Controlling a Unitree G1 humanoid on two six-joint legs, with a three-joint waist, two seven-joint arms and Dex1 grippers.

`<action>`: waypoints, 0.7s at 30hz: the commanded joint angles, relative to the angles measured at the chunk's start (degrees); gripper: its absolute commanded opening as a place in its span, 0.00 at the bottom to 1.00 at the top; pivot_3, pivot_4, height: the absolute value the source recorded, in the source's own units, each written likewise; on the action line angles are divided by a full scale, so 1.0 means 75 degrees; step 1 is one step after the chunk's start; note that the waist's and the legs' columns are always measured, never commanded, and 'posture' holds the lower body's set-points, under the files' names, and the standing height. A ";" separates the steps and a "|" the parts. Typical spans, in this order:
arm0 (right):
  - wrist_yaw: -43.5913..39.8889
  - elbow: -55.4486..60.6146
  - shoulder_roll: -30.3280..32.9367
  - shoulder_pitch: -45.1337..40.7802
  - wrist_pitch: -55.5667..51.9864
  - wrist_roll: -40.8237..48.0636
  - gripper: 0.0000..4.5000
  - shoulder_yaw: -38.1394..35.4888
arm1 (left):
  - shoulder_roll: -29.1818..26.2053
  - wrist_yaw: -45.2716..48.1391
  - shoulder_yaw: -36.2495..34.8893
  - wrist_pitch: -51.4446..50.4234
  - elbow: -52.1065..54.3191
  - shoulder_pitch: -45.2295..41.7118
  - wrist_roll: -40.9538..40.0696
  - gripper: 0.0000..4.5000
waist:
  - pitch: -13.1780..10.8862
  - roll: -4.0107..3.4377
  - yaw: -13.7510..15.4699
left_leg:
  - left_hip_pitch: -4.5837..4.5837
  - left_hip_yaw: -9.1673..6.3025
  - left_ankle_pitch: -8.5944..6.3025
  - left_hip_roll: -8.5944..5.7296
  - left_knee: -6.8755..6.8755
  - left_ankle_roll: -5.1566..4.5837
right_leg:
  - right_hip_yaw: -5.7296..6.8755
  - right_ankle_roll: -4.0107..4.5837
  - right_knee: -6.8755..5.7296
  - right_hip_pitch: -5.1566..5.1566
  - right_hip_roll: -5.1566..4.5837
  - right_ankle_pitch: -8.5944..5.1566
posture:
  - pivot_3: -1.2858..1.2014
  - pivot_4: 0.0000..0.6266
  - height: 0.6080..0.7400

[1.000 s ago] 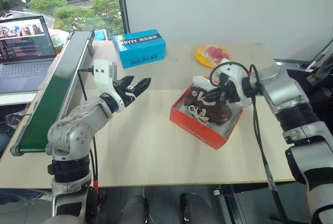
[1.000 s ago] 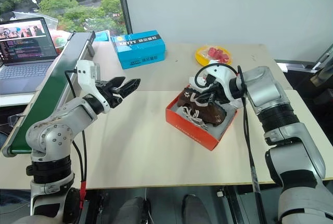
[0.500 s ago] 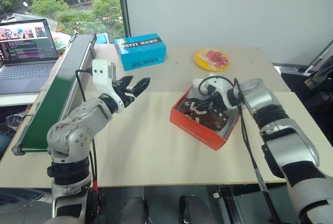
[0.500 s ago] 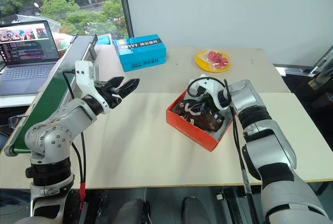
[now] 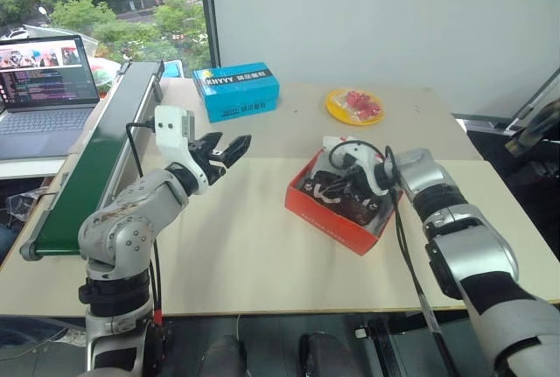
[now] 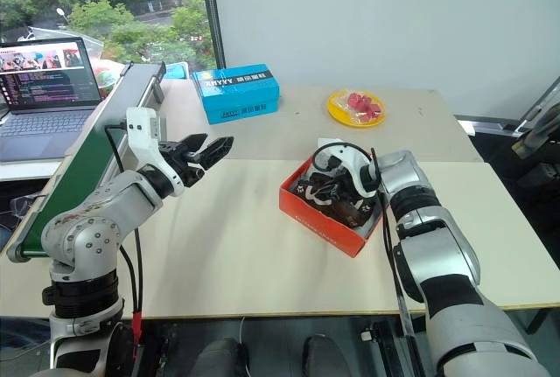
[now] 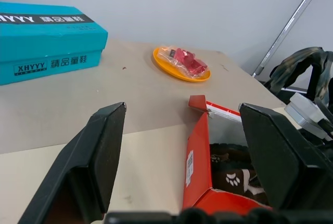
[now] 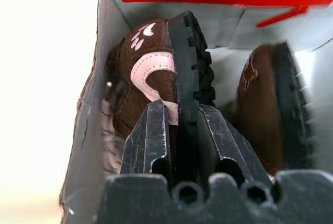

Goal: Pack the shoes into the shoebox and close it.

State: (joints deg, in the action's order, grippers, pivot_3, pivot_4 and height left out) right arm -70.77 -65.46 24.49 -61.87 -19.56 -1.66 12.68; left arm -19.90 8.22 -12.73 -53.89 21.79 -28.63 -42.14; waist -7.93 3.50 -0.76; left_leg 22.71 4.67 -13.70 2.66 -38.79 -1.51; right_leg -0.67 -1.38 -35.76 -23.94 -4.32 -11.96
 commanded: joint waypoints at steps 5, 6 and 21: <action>-0.0015 -0.0501 -0.0179 0.0279 -0.0408 -0.0175 0.07 -0.0209 | 0.0081 -0.0020 0.0074 0.0071 0.0337 -0.0021 -0.0045 0.82 | -0.0010 -0.0019 -0.0058 | 0.0009 0.0008 -0.0005 0.0007 0.0021 0.0012 | -0.0005 0.0016 -0.0008 -0.0031 0.0012 -0.0009 | 0.52 0.24 1.00; 0.0165 -0.0481 -0.0172 0.0306 -0.0207 -0.0352 0.07 -0.0096 | 0.0085 -0.0022 0.0073 0.0070 0.0341 -0.0019 -0.0045 0.82 | -0.0010 -0.0020 -0.0056 | 0.0007 0.0008 -0.0005 0.0007 0.0023 0.0012 | -0.0005 0.0019 -0.0010 -0.0031 0.0014 -0.0011 | 0.52 0.24 1.00; 0.0922 -0.0081 -0.0361 0.0267 0.0881 -0.1114 0.47 0.0314 | -0.0014 0.0063 0.0070 0.0063 0.0285 -0.0044 -0.0029 0.82 | -0.0013 -0.0028 -0.0052 | -0.0092 0.0009 -0.0007 0.0012 0.0028 0.0014 | -0.0002 0.0023 -0.0004 0.0071 0.0009 -0.0017 | 0.52 0.24 1.00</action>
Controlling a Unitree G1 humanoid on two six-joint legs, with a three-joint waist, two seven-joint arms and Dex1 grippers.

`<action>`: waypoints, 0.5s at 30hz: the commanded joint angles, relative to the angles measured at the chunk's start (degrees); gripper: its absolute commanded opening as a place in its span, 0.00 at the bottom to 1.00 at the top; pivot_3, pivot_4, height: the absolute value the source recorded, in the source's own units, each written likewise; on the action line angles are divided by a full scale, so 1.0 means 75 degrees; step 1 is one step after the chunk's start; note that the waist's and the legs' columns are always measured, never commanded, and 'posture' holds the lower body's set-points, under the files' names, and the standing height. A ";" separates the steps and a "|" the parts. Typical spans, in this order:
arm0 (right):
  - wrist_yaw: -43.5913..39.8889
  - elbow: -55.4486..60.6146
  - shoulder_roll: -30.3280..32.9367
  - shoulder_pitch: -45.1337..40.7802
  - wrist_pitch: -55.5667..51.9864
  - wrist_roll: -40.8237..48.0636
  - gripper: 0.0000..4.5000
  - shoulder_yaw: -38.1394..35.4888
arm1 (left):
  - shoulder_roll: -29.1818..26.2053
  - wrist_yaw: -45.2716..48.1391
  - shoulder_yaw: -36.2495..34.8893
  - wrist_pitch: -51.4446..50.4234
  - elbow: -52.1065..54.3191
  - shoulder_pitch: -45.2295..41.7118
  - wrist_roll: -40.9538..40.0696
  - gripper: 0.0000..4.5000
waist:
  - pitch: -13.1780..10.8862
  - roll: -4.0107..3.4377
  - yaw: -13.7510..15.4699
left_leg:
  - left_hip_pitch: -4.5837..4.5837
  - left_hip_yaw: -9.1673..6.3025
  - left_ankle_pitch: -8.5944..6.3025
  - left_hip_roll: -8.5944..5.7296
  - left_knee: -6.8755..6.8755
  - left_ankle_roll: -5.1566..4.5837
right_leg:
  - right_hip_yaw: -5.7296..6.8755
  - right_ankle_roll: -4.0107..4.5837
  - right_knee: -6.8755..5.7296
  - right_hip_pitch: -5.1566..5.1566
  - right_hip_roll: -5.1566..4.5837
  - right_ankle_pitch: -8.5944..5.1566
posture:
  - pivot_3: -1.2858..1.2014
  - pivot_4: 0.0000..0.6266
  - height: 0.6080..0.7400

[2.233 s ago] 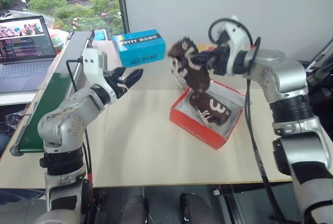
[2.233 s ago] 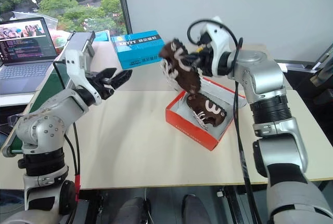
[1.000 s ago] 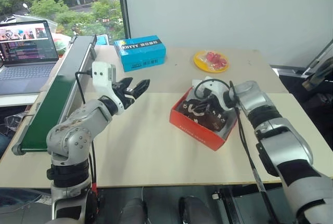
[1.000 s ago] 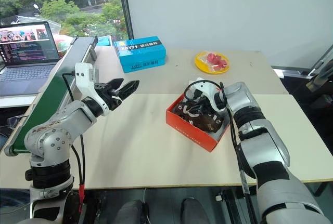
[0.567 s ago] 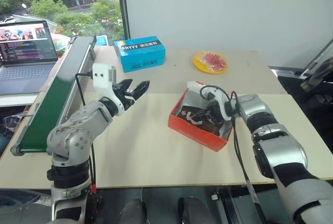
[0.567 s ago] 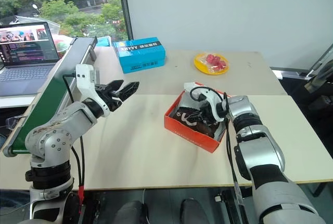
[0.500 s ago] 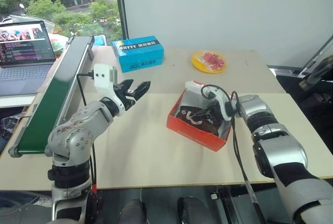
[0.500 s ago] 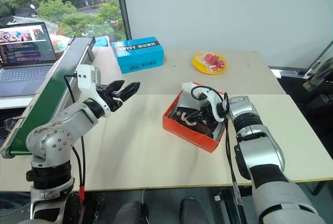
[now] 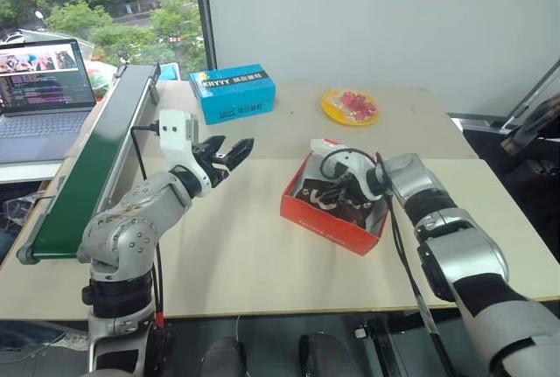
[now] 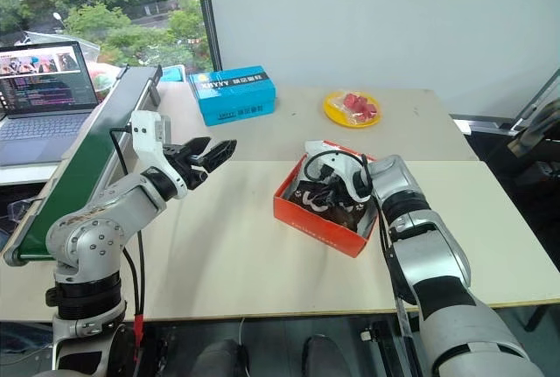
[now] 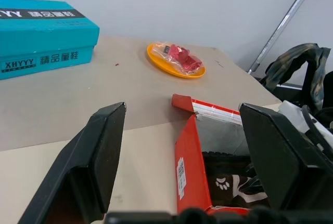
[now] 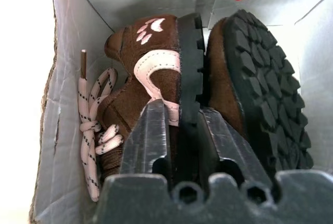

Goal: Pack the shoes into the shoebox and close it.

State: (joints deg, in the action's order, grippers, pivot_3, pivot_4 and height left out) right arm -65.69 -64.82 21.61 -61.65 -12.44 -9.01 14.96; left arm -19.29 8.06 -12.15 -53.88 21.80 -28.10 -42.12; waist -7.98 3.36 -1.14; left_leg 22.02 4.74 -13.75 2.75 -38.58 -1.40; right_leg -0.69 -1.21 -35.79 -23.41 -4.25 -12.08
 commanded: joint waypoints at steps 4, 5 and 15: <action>-0.0166 0.0900 0.0381 0.0189 -0.0387 0.0097 0.79 -0.0178 | -0.0286 0.0200 0.0007 -0.0052 0.0301 -0.0099 -0.0062 0.82 | -0.0035 -0.0053 0.0051 | 0.0047 -0.0002 0.0002 -0.0009 0.0008 -0.0001 | -0.0004 -0.0005 -0.0003 -0.0046 -0.0009 -0.0005 | 0.52 0.24 1.00; -0.0330 0.1408 0.0510 0.0225 -0.0646 0.0208 0.87 -0.0256 | -0.0381 0.0267 0.0028 -0.0089 0.0298 -0.0081 -0.0066 0.82 | -0.0043 -0.0066 0.0053 | 0.0072 0.0001 0.0003 -0.0014 0.0008 -0.0001 | -0.0010 -0.0006 -0.0012 -0.0083 -0.0013 -0.0005 | 0.52 0.24 1.00; -0.0660 0.6403 0.1659 0.0906 -0.4169 0.1566 0.99 -0.1123 | -0.1029 0.1119 0.0525 -0.0027 -0.0160 -0.0316 0.0281 0.82 | -0.0109 -0.0159 0.0050 | 0.0245 -0.0002 0.0006 -0.0025 -0.0024 -0.0003 | -0.0011 -0.0018 -0.0029 -0.0243 -0.0006 0.0003 | 0.52 0.24 1.00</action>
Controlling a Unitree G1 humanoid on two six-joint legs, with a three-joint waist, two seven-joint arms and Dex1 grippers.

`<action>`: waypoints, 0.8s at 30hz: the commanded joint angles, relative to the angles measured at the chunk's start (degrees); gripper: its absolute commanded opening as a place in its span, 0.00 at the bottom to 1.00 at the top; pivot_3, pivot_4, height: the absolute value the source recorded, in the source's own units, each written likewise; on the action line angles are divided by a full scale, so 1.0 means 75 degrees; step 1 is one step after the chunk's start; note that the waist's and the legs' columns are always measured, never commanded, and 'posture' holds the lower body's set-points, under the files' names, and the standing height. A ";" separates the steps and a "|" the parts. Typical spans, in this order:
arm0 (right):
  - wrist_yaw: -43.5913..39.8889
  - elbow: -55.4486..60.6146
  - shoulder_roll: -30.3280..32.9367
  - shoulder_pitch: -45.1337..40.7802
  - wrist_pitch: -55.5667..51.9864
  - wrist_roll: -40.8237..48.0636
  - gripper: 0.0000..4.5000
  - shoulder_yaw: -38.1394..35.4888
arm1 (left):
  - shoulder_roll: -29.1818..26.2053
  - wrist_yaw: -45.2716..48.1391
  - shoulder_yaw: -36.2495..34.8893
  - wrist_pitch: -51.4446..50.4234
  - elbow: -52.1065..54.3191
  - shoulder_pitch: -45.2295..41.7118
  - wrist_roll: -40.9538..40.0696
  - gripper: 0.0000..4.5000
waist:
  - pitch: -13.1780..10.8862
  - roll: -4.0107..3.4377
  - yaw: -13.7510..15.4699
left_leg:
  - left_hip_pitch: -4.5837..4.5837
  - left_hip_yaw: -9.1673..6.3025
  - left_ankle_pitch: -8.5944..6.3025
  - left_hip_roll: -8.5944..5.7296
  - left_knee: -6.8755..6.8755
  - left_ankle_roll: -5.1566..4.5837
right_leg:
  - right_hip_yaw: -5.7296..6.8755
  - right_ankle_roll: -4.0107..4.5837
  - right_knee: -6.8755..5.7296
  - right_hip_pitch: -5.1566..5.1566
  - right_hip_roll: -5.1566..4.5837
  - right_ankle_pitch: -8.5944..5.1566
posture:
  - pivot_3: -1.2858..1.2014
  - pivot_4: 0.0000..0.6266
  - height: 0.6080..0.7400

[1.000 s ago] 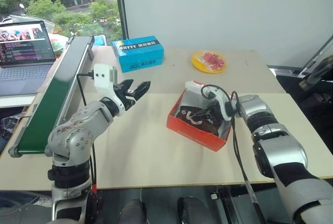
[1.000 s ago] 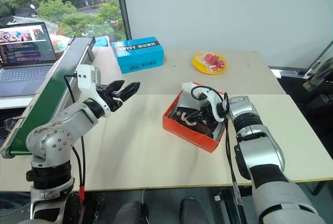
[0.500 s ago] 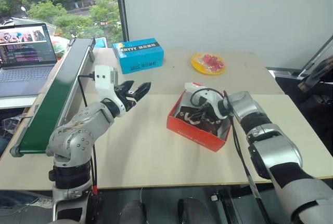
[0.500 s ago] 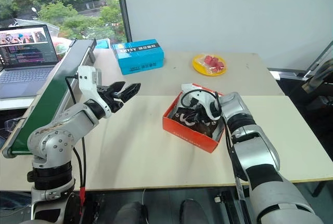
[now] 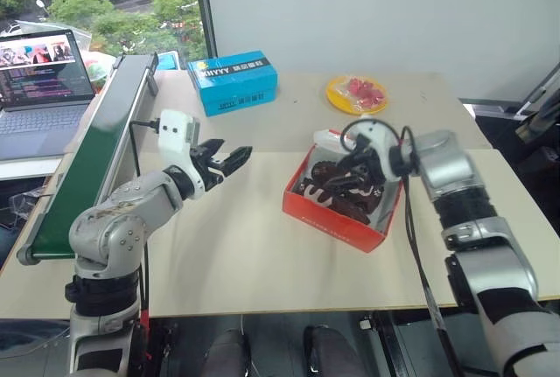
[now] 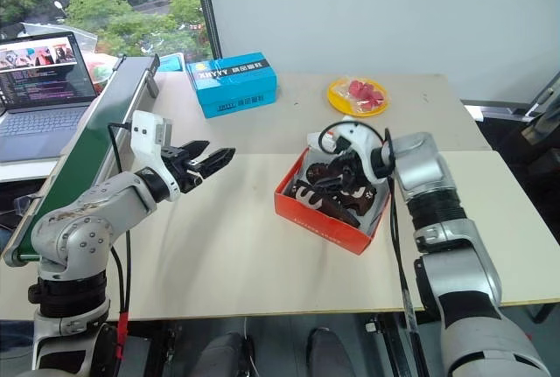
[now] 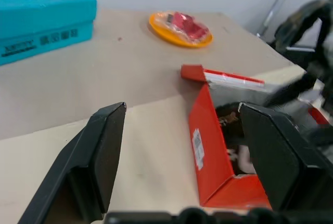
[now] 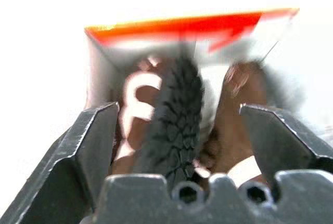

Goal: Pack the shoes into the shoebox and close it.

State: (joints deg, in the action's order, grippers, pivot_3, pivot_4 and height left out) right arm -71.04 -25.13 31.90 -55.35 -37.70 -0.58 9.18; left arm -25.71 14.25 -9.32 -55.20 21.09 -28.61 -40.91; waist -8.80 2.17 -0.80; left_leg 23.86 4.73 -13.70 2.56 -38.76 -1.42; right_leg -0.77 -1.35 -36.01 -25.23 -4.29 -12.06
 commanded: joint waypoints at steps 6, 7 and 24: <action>0.0469 0.2320 0.1223 0.0465 -0.1459 0.0663 0.88 -0.0631 | -0.0378 0.1035 0.0719 0.0224 -0.0266 -0.0440 0.0331 0.82 | -0.0003 0.0003 0.0063 | -0.0001 0.0019 0.0001 -0.0011 -0.0007 -0.0003 | 0.0006 -0.0002 0.0004 0.0012 -0.0001 -0.0001 | 0.52 0.24 1.00; 0.0479 0.2537 0.1432 0.0596 -0.1567 0.0725 0.84 -0.0670 | -0.0402 0.1178 0.0784 0.0228 -0.0280 -0.0459 0.0341 0.82 | -0.0003 0.0003 0.0079 | 0.0000 0.0026 0.0001 -0.0011 -0.0007 -0.0004 | 0.0006 -0.0003 0.0008 0.0011 -0.0001 -0.0002 | 0.52 0.24 1.00; 0.1710 0.5585 0.3964 0.5004 -0.2517 0.0842 0.00 -0.1472 | -0.0416 0.3153 0.1851 0.0925 -0.1390 -0.1562 0.0995 0.82 | -0.0011 0.0007 0.0104 | 0.0007 0.0020 0.0000 -0.0016 -0.0025 -0.0016 | -0.0007 -0.0018 0.0016 0.0014 0.0004 -0.0009 | 0.52 0.24 1.00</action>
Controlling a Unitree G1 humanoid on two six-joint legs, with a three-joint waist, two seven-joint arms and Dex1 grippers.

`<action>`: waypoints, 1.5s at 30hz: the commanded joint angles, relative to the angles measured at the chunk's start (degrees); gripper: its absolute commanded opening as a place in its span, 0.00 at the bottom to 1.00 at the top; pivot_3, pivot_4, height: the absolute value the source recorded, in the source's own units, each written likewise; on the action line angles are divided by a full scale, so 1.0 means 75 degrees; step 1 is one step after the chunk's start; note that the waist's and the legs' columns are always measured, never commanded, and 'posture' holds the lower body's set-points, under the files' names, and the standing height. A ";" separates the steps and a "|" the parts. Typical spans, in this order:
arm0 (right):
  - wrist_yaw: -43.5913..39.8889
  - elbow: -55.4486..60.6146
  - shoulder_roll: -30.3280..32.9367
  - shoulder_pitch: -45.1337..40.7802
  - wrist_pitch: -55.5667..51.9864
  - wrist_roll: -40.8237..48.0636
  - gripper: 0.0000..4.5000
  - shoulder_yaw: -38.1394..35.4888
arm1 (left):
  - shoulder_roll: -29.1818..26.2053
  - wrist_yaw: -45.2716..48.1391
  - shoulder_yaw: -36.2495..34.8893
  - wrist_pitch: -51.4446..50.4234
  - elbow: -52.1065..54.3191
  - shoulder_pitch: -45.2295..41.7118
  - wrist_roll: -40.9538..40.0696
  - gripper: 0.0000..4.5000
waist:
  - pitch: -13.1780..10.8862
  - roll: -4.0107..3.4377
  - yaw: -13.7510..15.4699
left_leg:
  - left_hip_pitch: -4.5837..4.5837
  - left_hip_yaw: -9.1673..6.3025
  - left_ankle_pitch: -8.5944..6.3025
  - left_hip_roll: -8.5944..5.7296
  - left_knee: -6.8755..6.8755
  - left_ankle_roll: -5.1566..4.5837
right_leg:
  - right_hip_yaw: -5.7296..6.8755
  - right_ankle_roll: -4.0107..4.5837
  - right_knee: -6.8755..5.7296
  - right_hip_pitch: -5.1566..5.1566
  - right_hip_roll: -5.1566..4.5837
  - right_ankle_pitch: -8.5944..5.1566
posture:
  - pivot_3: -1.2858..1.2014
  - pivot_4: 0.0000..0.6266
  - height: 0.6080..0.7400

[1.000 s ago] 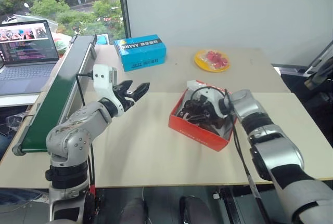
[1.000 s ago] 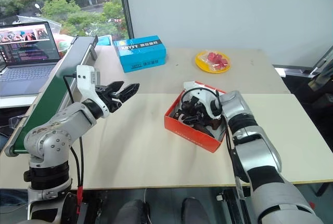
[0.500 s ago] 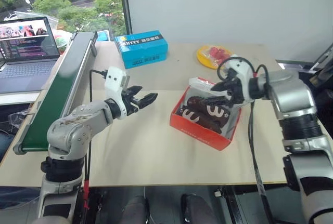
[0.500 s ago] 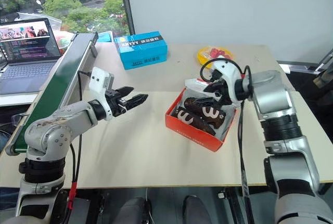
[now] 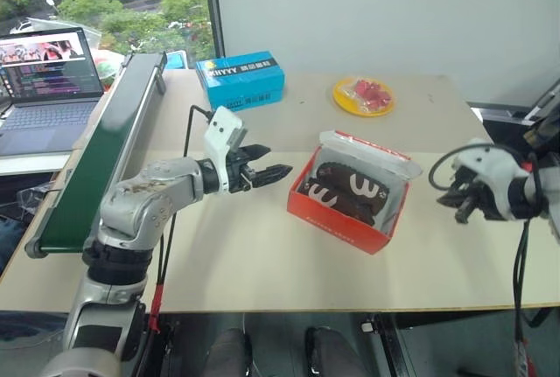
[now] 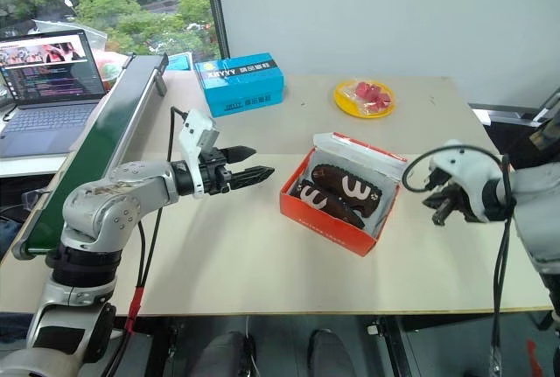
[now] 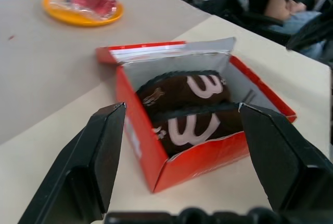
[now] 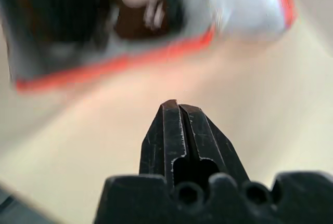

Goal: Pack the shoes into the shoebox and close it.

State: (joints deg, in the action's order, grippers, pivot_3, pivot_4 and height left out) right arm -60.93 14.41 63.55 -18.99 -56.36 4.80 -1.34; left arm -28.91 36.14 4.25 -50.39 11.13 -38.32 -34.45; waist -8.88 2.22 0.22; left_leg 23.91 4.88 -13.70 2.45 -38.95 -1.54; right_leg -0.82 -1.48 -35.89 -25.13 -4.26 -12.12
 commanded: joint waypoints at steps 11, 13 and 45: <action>0.1078 -0.0537 -0.2356 -0.0513 0.0908 -0.0056 0.00 0.2071 | -0.0129 0.0396 -0.0057 0.0200 -0.0091 -0.0304 0.0425 0.82 | -0.0001 0.0001 -0.0136 | -0.0005 -0.0013 0.0000 -0.0004 -0.0003 -0.0002 | -0.0010 -0.0011 -0.0003 0.0005 0.0006 -0.0006 | 0.52 0.24 1.00; 0.1064 -0.0422 -0.2903 -0.1026 0.0748 0.0145 0.00 0.2244 | -0.0190 0.0326 -0.0074 0.0158 -0.0034 -0.0212 0.0466 0.82 | -0.0002 0.0001 -0.0182 | -0.0011 -0.0023 0.0000 0.0000 -0.0005 -0.0002 | -0.0019 -0.0013 -0.0007 0.0005 0.0010 -0.0003 | 0.52 0.24 1.00; 0.4393 -0.2058 -0.5939 0.0286 0.1586 0.1307 0.00 -0.1201 | -0.0130 0.0650 -0.0032 0.0368 0.0029 -0.0241 0.0679 0.82 | 0.0002 0.0007 -0.0104 | -0.0011 -0.0006 -0.0003 0.0004 -0.0013 -0.0006 | -0.0009 -0.0007 -0.0020 0.0012 0.0016 -0.0001 | 0.52 0.24 1.00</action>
State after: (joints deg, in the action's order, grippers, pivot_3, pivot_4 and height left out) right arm -31.53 1.63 19.97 -15.14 -50.05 14.60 -6.48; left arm -29.49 40.30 5.15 -48.91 10.22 -38.42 -29.43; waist -8.86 2.28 -0.56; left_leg 23.83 4.84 -13.72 2.48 -39.05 -1.59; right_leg -0.88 -1.53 -36.04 -25.03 -4.14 -12.13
